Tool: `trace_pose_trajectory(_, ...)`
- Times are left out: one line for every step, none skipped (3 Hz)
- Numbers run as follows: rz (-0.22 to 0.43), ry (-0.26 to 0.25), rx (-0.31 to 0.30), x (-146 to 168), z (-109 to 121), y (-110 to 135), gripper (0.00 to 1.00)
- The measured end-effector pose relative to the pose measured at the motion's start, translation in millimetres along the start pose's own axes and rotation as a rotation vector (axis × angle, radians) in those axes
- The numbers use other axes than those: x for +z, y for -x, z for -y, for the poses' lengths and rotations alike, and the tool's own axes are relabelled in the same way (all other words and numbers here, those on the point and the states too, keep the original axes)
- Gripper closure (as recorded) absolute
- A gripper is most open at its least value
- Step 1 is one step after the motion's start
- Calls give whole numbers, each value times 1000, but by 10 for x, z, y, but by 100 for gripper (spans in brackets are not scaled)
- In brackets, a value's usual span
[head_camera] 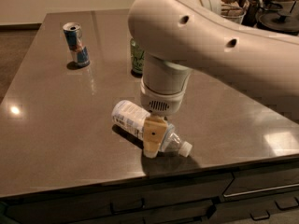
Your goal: Move blue plastic bottle near green can
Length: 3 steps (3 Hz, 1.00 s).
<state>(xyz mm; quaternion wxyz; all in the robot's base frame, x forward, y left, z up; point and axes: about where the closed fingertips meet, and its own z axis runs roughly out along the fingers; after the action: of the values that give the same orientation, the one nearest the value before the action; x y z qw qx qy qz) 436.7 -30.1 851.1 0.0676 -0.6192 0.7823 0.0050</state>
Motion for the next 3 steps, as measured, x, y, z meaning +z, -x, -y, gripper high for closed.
trace_pose_trajectory(-33,-14,36,-39,140,-8,40)
trace_pose_trajectory(-58,-31,59,-126,344,-5,63)
trace_pose_trajectory(-67,-43,92,-216,638,26,87)
